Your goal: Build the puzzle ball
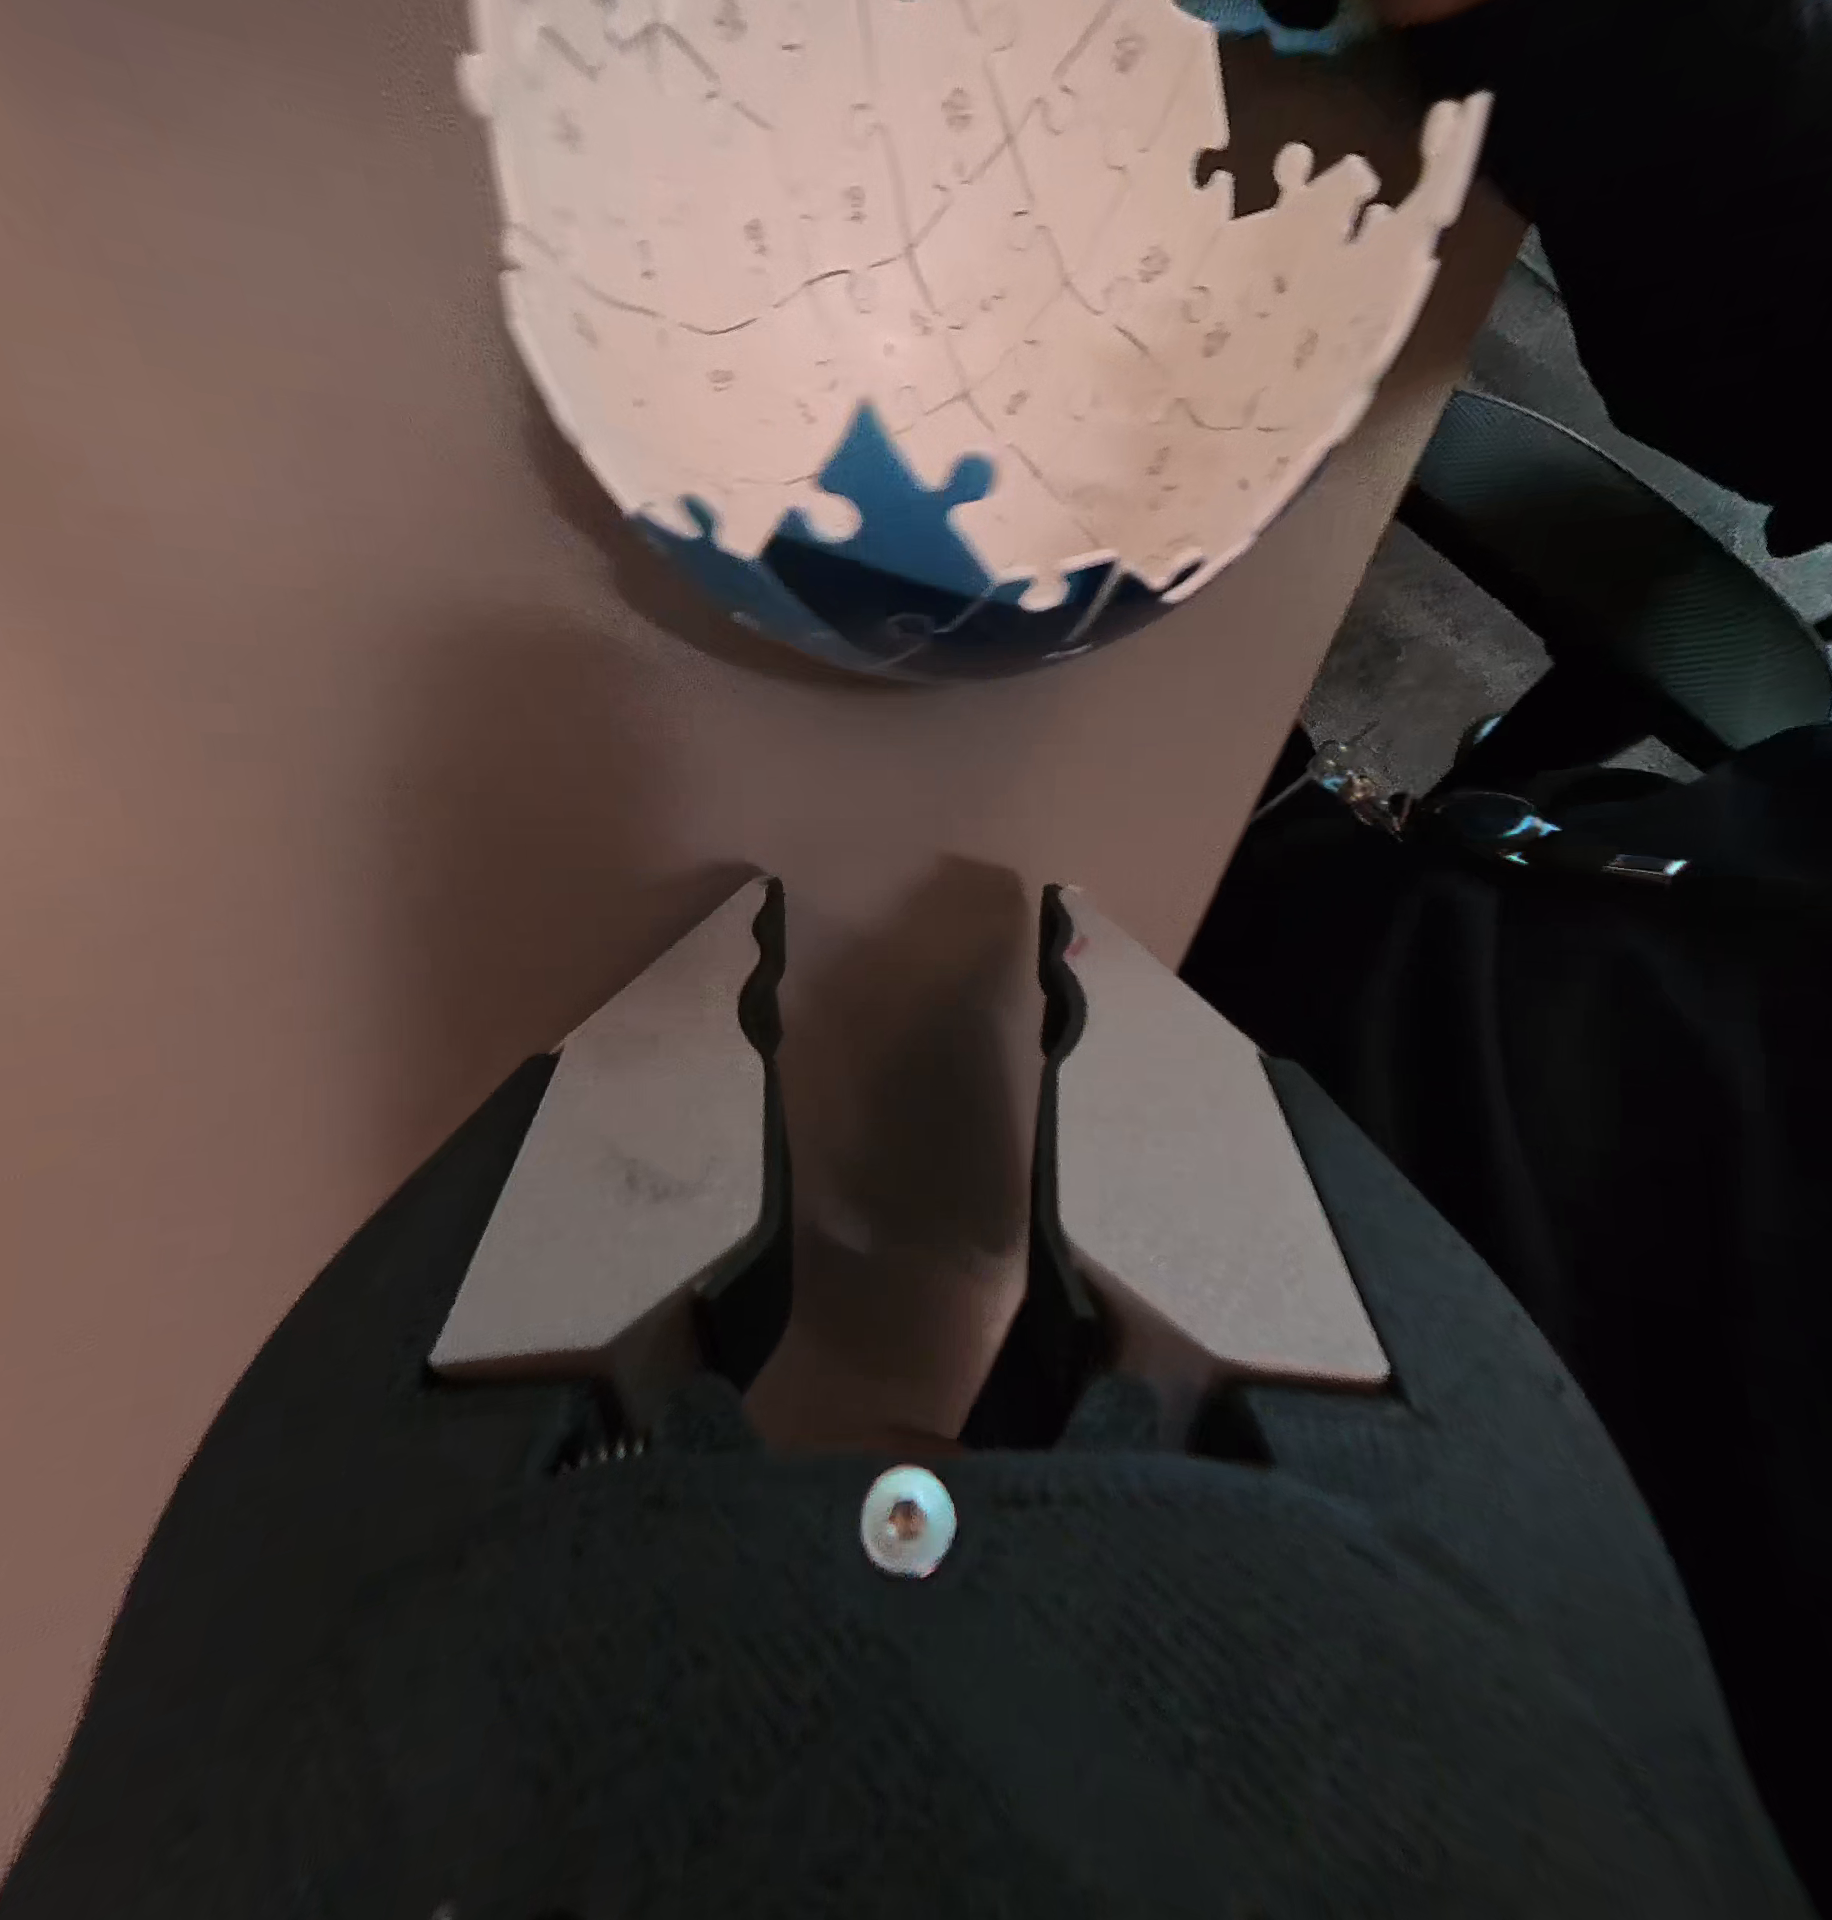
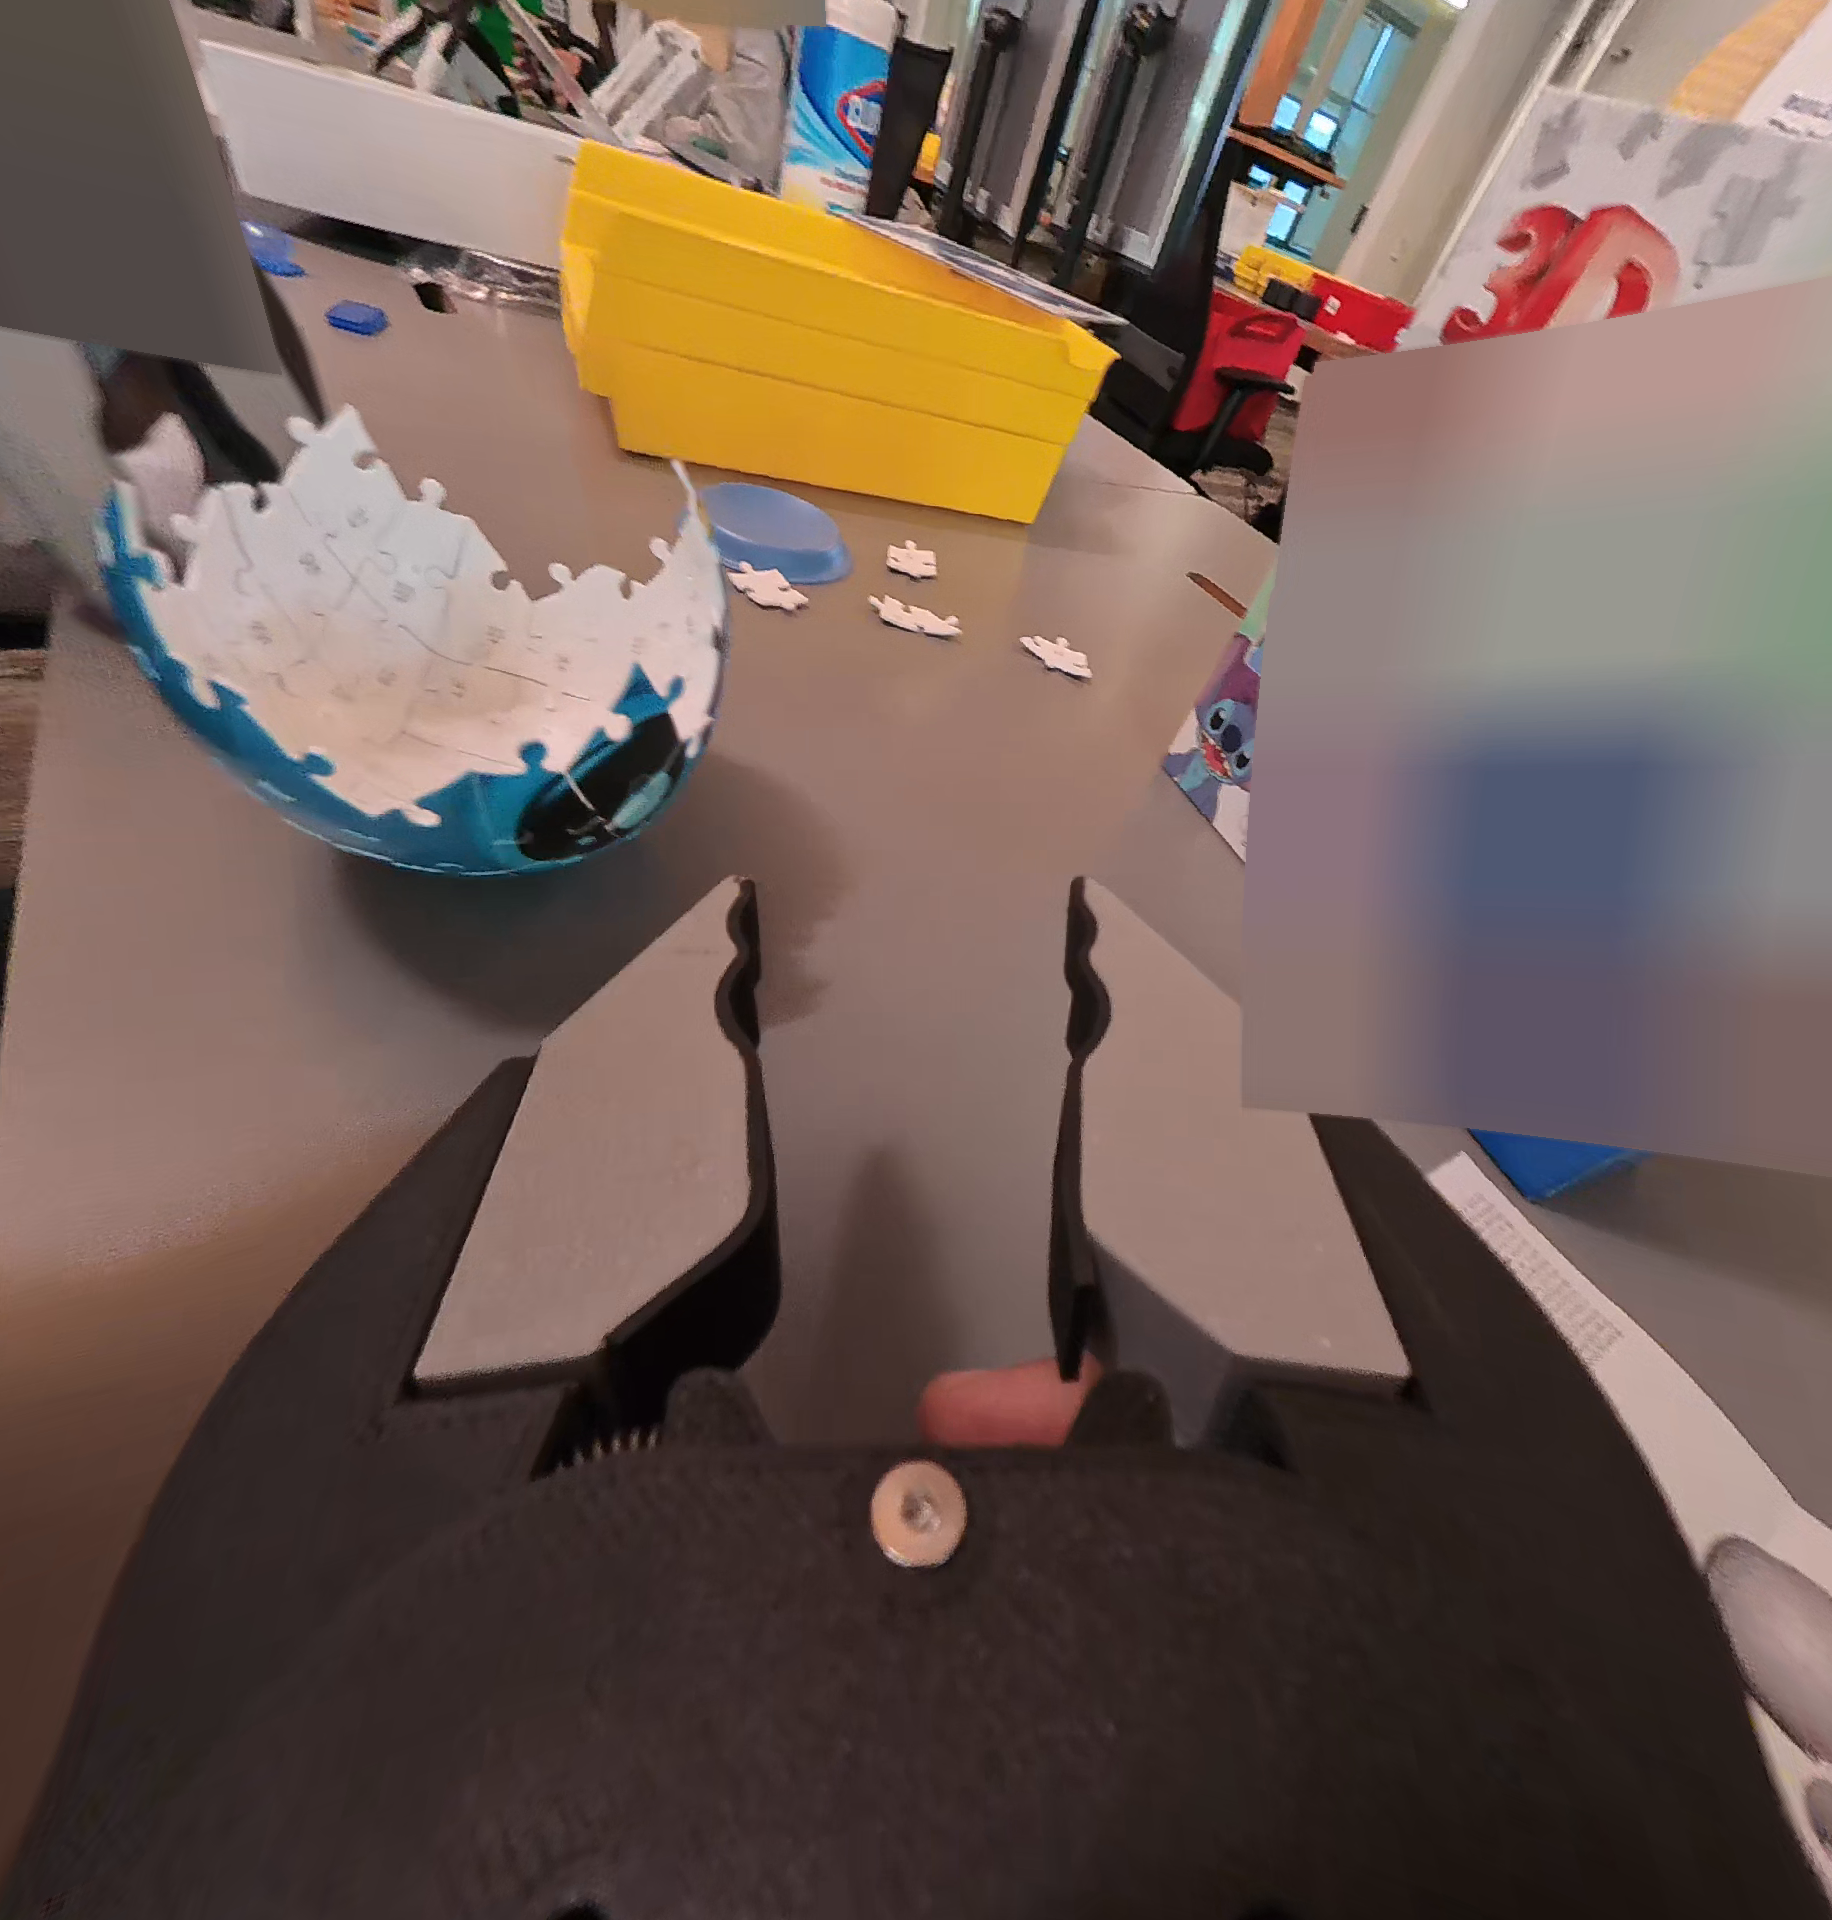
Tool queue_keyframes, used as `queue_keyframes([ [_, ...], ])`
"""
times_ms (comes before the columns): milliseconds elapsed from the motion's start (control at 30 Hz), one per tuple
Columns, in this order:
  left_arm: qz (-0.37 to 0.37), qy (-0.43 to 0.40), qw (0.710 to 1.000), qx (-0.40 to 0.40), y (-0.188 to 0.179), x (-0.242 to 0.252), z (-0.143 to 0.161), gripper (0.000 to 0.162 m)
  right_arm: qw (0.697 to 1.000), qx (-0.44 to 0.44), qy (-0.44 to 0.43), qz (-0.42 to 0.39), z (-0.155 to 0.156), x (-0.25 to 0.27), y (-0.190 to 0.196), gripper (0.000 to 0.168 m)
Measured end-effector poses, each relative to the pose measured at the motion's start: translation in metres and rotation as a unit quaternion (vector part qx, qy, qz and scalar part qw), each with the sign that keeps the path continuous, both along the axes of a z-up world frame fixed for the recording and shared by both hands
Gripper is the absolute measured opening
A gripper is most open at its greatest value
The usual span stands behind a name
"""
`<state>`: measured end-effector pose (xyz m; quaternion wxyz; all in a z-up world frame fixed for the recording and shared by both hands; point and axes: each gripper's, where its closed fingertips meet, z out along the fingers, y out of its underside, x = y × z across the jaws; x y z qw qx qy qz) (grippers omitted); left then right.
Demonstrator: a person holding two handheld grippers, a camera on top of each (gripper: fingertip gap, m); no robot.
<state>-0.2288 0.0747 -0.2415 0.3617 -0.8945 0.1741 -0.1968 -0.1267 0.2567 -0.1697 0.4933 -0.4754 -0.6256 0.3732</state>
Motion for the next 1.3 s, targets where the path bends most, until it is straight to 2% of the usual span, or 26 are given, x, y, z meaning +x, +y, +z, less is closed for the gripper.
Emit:
queue_keyframes([
  [100, 0.024, 0.001, 1.0, 0.002, 0.007, -0.022, 0.0, 0.046, 0.999, -0.014, -0.001, 0.036, 0.002, 0.0, -0.015, 0.056],
  [200, 0.043, 0.004, 0.999, -0.001, 0.016, -0.043, -0.001, 0.045, 0.993, -0.042, -0.011, 0.107, 0.001, 0.002, -0.042, 0.049],
  [300, 0.054, -0.01, 0.998, -0.018, 0.024, -0.056, 0.0, 0.041, 0.986, -0.055, -0.024, 0.153, -0.002, 0.001, -0.061, 0.052],
  [400, 0.054, -0.028, 0.997, -0.045, 0.027, -0.058, 0.001, 0.043, 0.978, -0.084, -0.045, 0.183, -0.007, -0.004, -0.073, 0.056],
  [533, 0.073, 0.002, 0.996, -0.046, 0.032, -0.07, -0.001, 0.043, 0.976, -0.086, -0.087, 0.179, -0.022, -0.013, -0.076, 0.059],
  [900, 0.099, 0.051, 0.993, -0.046, 0.028, -0.088, 0.002, 0.045, 0.961, -0.048, -0.077, 0.261, -0.02, 0.003, -0.112, 0.055],
  [1000, 0.105, 0.046, 0.993, -0.041, 0.023, -0.09, 0.006, 0.046, 0.956, -0.063, -0.07, 0.279, -0.016, 0.007, -0.117, 0.052],
  [1300, 0.097, 0.026, 0.994, -0.036, 0.01, -0.081, 0.005, 0.046, 0.972, -0.068, -0.06, 0.216, -0.014, 0.0, -0.084, 0.054],
])
